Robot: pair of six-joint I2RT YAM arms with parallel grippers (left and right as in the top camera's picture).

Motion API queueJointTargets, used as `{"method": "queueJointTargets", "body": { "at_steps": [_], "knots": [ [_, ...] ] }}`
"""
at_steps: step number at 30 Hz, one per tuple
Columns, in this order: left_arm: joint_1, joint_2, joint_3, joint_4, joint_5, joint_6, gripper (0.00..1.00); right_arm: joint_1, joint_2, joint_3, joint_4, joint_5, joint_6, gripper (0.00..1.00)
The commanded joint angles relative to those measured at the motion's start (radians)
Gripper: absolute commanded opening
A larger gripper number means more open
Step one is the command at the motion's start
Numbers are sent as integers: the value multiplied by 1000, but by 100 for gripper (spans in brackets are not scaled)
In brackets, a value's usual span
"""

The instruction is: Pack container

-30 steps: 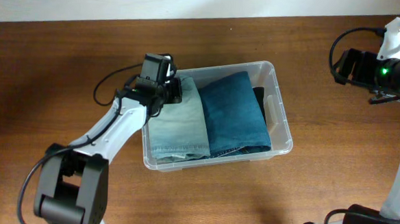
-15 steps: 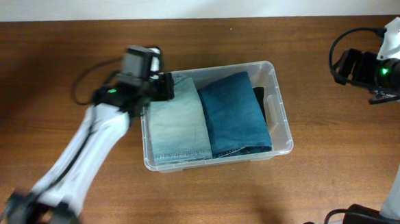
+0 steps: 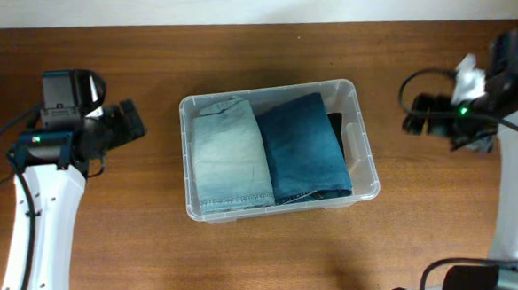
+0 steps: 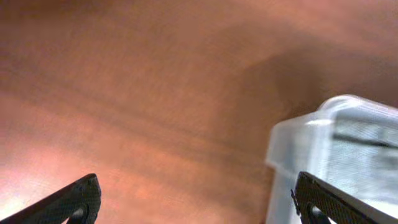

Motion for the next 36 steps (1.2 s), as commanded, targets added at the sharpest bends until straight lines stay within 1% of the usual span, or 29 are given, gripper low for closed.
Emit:
{"method": "queueJointTargets", "body": {
  "at_steps": [1, 2, 3, 5, 6, 8, 9, 10, 15, 18, 24, 31, 34, 36],
  "knots": [
    [24, 10, -1, -24, 0, 12, 99, 53, 6, -131, -18, -112, -77, 76],
    [32, 13, -2, -27, -1, 12, 99, 74, 6, -166, -18, -124, -91, 70],
    [38, 18, -2, -27, -2, 12, 99, 100, 6, -198, -18, -126, -94, 54],
    [48, 29, -2, -27, 0, 11, 99, 150, 3, -241, -12, -126, -107, 28],
    [53, 42, -2, -27, 0, 12, 96, 205, -5, -269, -3, -126, -113, 4],
    [55, 63, -2, -27, 0, 12, 93, 275, -16, -278, 3, -125, -119, 4],
    [55, 74, -2, -27, 0, 12, 89, 309, -23, -278, 6, -125, -122, 4],
    [55, 85, -2, -27, 0, 12, 82, 343, -32, -278, 10, -126, -124, 4],
    [55, 135, -2, -27, -1, 12, 73, 550, -63, -278, 17, -125, -195, 4],
    [55, 154, -2, -27, 0, 12, 73, 663, -61, -295, 45, -122, -190, 4],
    [55, 177, -2, -27, 0, 12, 75, 805, -61, -391, 126, -122, -106, 4],
    [55, 182, -2, -21, 0, 12, 75, 885, -61, -510, 225, -121, -108, 4],
    [55, 182, -2, -23, 0, 12, 75, 893, -61, -530, 323, -74, -108, 4],
    [55, 182, -2, -23, 0, 12, 75, 893, -61, -533, 375, -8, -108, 4]
  ]
}}
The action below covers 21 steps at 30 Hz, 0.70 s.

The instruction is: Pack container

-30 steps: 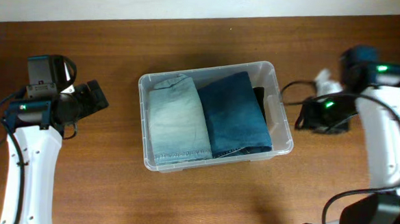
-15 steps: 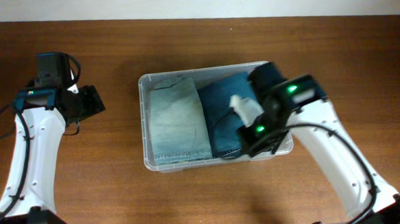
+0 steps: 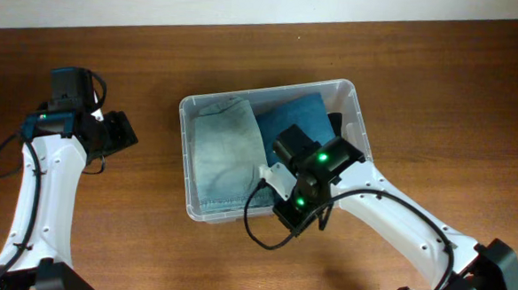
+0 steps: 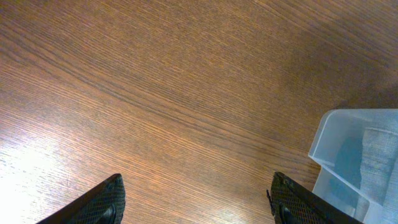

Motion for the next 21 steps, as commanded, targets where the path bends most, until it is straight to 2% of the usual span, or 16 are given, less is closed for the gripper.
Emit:
{"method": "queueJointTargets", "body": {
  "at_steps": [1, 9, 21],
  "knots": [
    [4, 8, -2, -1, 0, 7, 75, 7, -11, -8, 79, 136, 8, 4],
    [4, 8, -2, -3, 0, 7, 75, 3, 19, -8, 233, 235, 0, 4],
    [4, 8, -2, -4, 0, 7, 75, 3, 19, -8, 325, 291, -23, 4]
  ]
}}
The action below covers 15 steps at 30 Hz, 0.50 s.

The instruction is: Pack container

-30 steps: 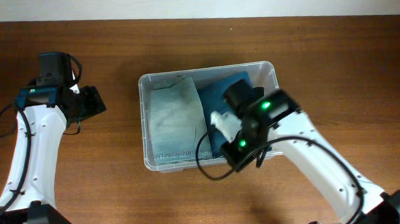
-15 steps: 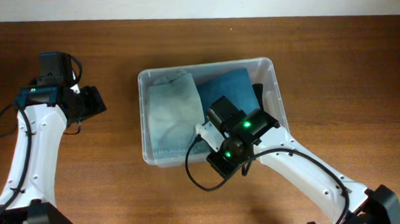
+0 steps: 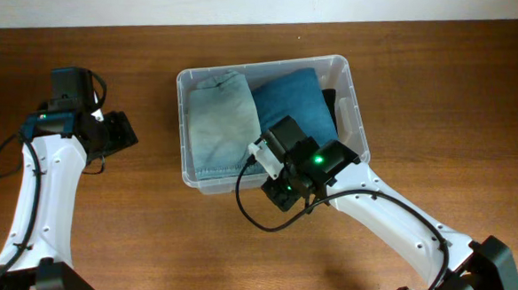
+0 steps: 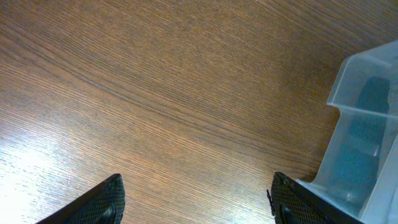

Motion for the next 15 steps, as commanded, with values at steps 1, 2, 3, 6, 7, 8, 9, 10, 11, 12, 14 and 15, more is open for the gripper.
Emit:
{"method": "queueJointTargets", "body": {
  "at_steps": [1, 2, 3, 6, 7, 8, 9, 10, 11, 12, 14, 15],
  "knots": [
    [4, 8, -2, -2, 0, 7, 75, -8, 7, 2, 38, 93, -10, 4],
    [4, 8, -2, -2, 0, 7, 76, -8, 7, 2, 45, 95, -10, 4],
    [4, 8, -2, -2, 0, 7, 81, -8, 7, 3, 48, 93, -10, 4],
    [5, 8, -2, -2, -1, 7, 85, -6, 4, 12, 42, 93, -6, 4],
    [5, 8, -2, -2, -1, 7, 86, -6, -1, 26, 29, 93, -5, 4],
    [4, 8, -2, -1, -1, 7, 87, -6, -7, 44, 14, 93, -2, 4],
    [5, 8, -2, 0, -1, 7, 92, -7, -17, 71, -3, 93, -2, 4],
    [5, 8, -2, 1, -1, 7, 95, -9, -29, 105, -15, 93, -1, 4],
    [4, 8, -2, 2, -2, 7, 96, -12, -36, 130, -17, 97, 3, 10],
    [5, 8, -2, 3, -5, 8, 97, -23, -48, 168, -18, 111, 27, 23],
    [5, 8, -2, 10, -16, 8, 99, -66, -63, 241, -18, 135, 66, 59],
    [5, 8, -2, 15, -21, 8, 99, -93, -64, 270, -20, 133, 71, 79]
  ]
}}
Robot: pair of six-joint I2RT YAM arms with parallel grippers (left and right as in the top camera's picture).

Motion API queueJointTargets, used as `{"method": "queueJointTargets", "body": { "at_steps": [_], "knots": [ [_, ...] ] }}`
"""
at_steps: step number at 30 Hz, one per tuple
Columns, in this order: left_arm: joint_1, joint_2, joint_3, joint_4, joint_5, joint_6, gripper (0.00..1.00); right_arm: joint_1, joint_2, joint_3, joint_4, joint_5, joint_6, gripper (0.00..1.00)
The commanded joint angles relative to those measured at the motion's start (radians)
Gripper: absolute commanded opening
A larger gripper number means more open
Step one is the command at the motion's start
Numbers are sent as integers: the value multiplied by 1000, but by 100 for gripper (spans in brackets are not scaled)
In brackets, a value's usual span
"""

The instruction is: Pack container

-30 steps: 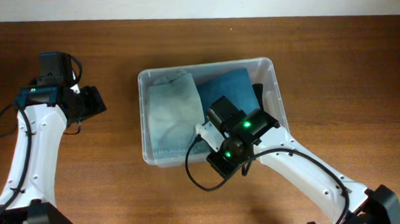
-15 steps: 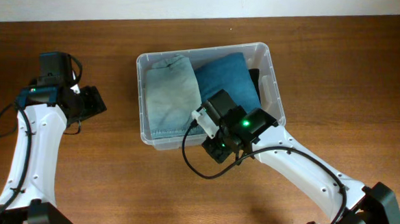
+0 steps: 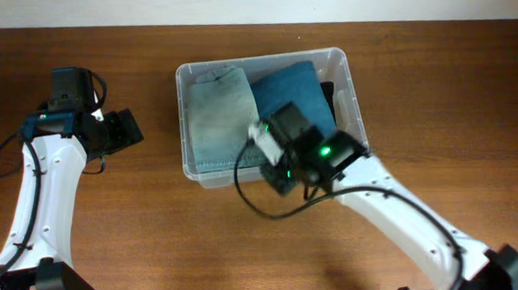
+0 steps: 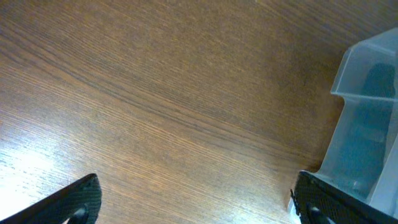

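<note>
The clear plastic container [image 3: 183, 114] sits at the table's middle, slightly skewed. Inside lie folded light-wash jeans [image 3: 214, 112] on the left, folded dark blue jeans [image 3: 289, 86] beside them, and a black item [image 3: 329, 91] against the right wall. My right gripper [image 3: 276, 159] is at the container's near wall, its fingers hidden under the arm's head. My left gripper [image 3: 128, 127] hovers over bare table left of the container, wide open and empty [image 4: 196, 205]. The container's corner [image 4: 367, 118] shows at the right of the left wrist view.
The brown wooden table [image 3: 439, 101] runs to a pale wall at the far edge. The right arm's white link [image 3: 414, 233] crosses the near right of the table, and the left arm [image 3: 38, 204] stands along the left side.
The container has shifted a little farther toward the back of the table, with my right gripper still at its near wall. My left fingers stand wider apart.
First my right arm was off at the far right and the container lay mid-table. Then my right gripper was at the container's near wall. After that the container stood farther back and to the left, and it now stands farther back still. My left arm stayed left.
</note>
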Motion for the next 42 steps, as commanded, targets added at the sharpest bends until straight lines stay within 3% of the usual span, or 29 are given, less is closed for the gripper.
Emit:
{"method": "queueJointTargets", "body": {
  "at_steps": [1, 10, 17, 25, 30, 36, 42],
  "knots": [
    [4, 7, -2, 19, -28, 6, 99, -105, -50, 146, 10, 55, 44, 97],
    [4, 12, -2, 129, -34, 232, 99, -467, -47, 223, 39, -28, 43, 99],
    [5, 11, -2, 170, -30, 233, 99, -666, -39, 224, 21, -72, 13, 98],
    [4, -36, -5, 71, 63, 231, 99, -795, -95, 196, -90, -135, 43, 98],
    [4, -206, -90, 84, 74, 229, 99, -804, -258, 50, -66, -110, 39, 98],
    [3, -550, -289, 150, 99, 222, 99, -804, -595, -272, 62, -108, 39, 99],
    [3, -840, -423, 196, 99, 214, 99, -804, -879, -432, 36, -108, 40, 98]
  ]
}}
